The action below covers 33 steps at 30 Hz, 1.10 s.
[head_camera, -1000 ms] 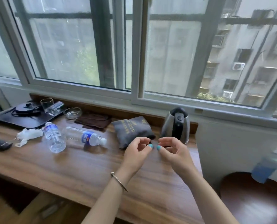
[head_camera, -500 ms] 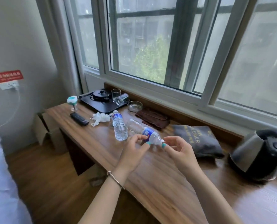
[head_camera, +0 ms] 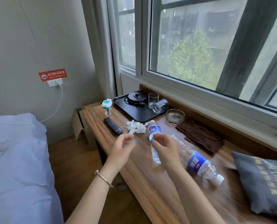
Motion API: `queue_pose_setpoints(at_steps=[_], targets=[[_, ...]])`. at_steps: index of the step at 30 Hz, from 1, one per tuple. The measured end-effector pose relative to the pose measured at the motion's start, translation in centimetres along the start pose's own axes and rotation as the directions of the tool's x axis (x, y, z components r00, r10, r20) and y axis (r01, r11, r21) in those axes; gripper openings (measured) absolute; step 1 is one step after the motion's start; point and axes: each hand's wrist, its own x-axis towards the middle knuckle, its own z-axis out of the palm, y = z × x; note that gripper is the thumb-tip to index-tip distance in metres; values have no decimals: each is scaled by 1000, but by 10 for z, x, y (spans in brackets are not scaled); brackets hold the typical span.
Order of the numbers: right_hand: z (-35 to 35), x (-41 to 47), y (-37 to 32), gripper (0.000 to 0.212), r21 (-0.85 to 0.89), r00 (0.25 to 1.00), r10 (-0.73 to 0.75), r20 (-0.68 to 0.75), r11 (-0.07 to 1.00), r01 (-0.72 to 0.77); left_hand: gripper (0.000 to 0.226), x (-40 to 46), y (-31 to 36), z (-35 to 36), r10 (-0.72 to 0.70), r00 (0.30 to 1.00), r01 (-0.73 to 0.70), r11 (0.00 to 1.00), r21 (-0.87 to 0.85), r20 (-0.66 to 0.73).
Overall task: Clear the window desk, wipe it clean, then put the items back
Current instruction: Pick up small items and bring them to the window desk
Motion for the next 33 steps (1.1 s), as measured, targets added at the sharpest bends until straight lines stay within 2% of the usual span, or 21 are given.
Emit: queue_pose_setpoints(at_steps=[3,10,14,17,21,25,29,33], targets=[[34,35,16,28,9,997,63,47,998,-64,18,44,-13,-13,-23,999,23,999,29,-25],[81,88,47,52,3,988,125,86,992,-125,27,115,-52,-22,-44,996,36,994,107,74],[94,95,58,46,-74,987,125,105,990,-118,32,140,-72,-27,41,991,-79,947,313,125],[103,97,67,57,-238,993,90,78,969,-69,39,165,-80,-33,107,972,-192,874,447,208],[117,107,76,60,-358,999,23,22,934,-14,42,201,-86,-40,186,923,-351,766,539,337],[137,131,82,66,-412,995,21,-98,909,-60,46,239,-96,-46,144,891,-377,766,521,431],[154,153,85,70,-446,976,44,-212,884,-137,48,273,-108,-51,155,790,-479,761,439,593],[163,169,85,72,-495,965,44,-260,852,-172,47,300,-112,-54,167,688,-542,766,346,707]])
